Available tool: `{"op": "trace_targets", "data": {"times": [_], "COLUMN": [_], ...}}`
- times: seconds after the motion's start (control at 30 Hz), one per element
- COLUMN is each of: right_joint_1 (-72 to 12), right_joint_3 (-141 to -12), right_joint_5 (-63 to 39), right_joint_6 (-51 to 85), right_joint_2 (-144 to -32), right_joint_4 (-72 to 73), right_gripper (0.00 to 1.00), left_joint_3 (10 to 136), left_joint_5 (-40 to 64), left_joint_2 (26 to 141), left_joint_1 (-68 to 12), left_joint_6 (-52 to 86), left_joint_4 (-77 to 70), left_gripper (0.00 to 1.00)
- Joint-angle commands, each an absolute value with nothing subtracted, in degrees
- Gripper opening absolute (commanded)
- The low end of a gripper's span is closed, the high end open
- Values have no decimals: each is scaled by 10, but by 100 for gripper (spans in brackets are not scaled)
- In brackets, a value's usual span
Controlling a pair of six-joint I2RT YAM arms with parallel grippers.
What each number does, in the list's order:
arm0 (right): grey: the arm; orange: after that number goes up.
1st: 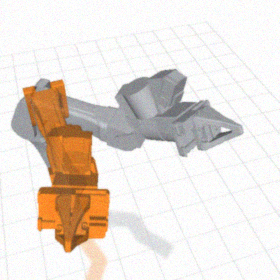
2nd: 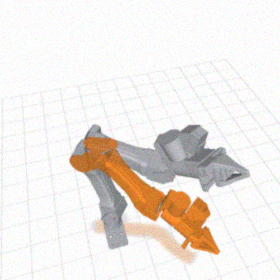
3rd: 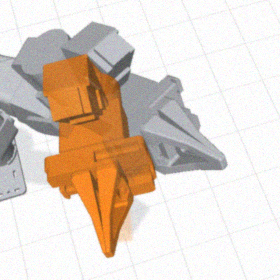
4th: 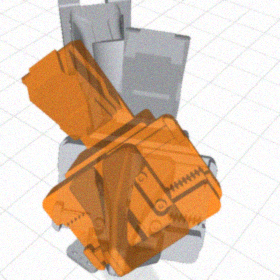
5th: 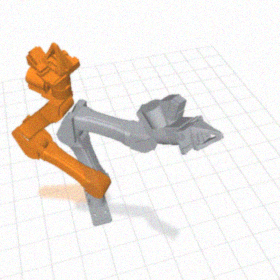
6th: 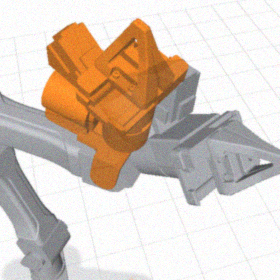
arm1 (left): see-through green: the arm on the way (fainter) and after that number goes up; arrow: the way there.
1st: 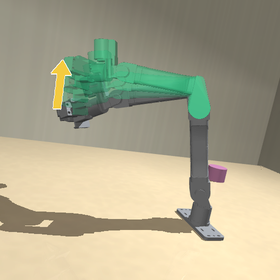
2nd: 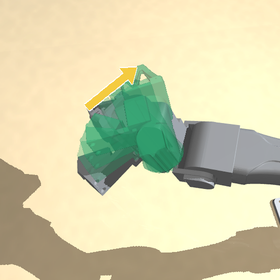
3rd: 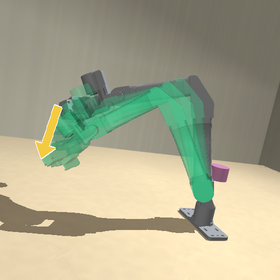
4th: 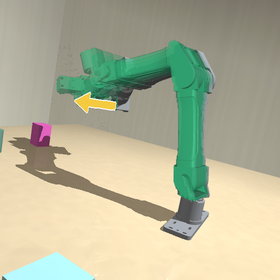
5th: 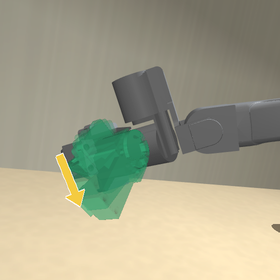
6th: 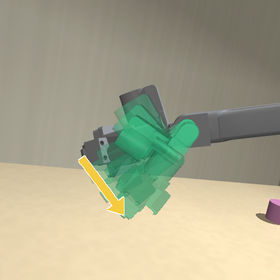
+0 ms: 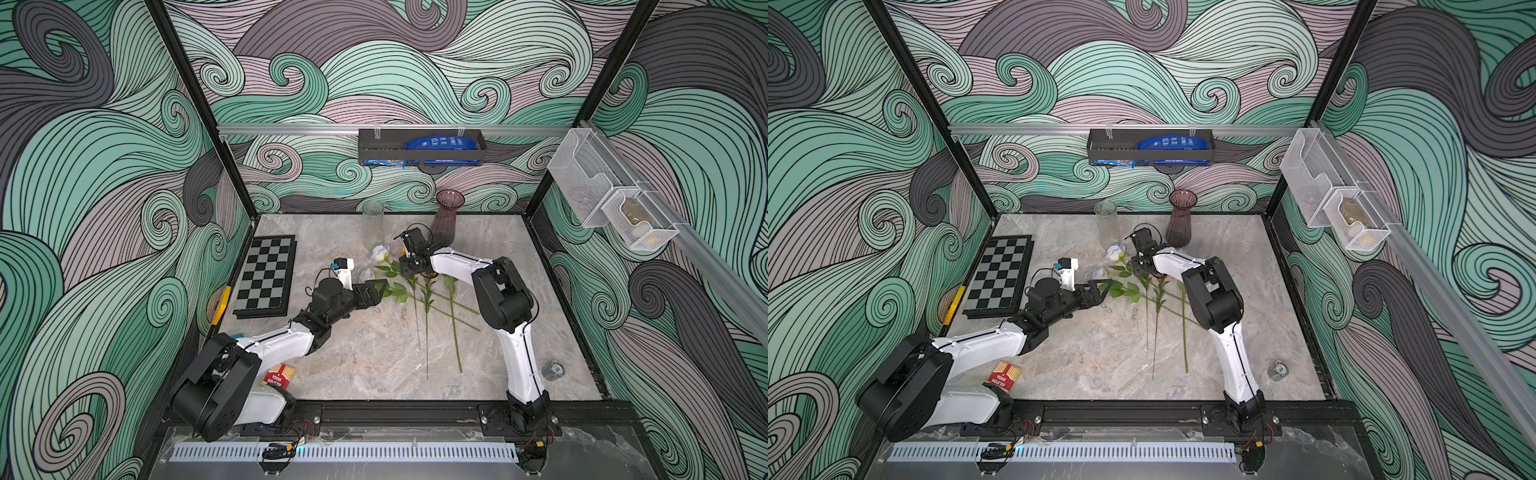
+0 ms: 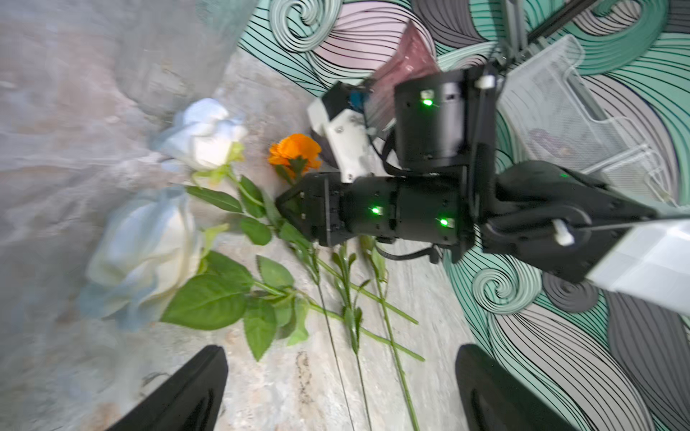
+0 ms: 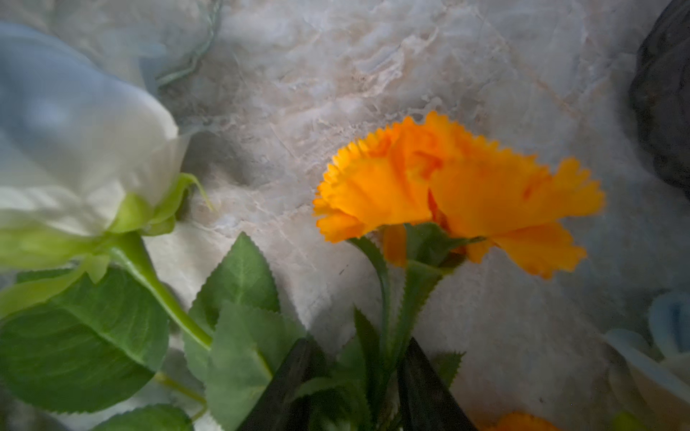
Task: Arrange the flowers in different vases according to their colors
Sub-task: Pick up the flower at the center of the board.
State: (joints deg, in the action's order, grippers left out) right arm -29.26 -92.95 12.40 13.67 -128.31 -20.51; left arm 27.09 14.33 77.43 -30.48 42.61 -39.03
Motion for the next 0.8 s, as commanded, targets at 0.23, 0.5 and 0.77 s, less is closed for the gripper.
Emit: {"op": "trace_targets", "data": {"times": [0.23, 0.5, 0.77], "right_joint_1": [-293, -293, -293], "right_joint_3": [-951, -952, -945], "right_joint_5": [122, 125, 129], "right_joint_6": [138, 132, 137], "right_joint_2": [-1277, -1236, -1207], "right_joint_4": [-221, -236, -237], "right_gripper": [22, 10, 5], "left_joint_3": [274, 276, 273], "left_joint_5": [205, 206, 195], "left_joint_2": [781, 792, 791], "left_joint_1": [-302, -302, -301], "left_joint_6": [406, 403, 398], "left_joint_4": [-437, -440, -438], "left_gripper": [99, 99, 99]}}
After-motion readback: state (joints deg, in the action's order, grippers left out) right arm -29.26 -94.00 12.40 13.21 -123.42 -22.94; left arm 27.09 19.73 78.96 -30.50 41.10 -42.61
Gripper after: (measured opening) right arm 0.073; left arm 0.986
